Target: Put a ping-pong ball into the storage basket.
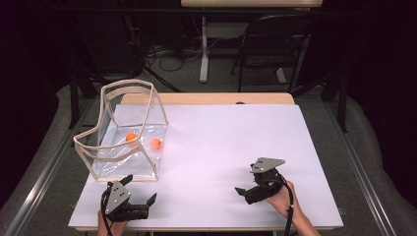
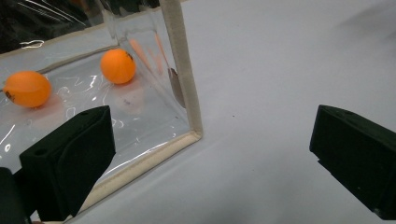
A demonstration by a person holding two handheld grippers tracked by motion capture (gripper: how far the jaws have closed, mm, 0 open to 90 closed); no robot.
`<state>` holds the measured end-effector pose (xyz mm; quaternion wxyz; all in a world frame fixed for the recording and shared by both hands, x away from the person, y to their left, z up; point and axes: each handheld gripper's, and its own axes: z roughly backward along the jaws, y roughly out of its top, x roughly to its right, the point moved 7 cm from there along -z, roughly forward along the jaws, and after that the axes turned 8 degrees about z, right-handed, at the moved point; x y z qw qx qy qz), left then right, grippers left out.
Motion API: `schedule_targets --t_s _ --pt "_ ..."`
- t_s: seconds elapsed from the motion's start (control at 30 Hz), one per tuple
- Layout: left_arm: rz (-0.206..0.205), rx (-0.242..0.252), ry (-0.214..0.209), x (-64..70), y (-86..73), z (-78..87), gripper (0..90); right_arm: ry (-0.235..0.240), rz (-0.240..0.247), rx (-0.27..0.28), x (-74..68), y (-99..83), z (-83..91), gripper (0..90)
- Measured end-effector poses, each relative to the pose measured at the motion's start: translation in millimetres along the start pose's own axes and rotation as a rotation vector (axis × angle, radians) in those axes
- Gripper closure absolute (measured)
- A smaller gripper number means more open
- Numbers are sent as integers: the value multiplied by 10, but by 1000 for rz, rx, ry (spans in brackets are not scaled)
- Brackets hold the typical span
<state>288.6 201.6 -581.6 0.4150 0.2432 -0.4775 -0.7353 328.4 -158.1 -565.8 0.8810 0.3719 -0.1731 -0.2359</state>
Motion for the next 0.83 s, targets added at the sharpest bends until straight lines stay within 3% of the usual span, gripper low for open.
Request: schedule_targets --t_s 0.5,0.83 --pt "-2 -1 1 -1 -5 3 1 -46 -17 17 -36 -174 109 34" --pt "-3 -9 0 -4 -11 -9 1 -42 -27 21 -49 -219 135 29"
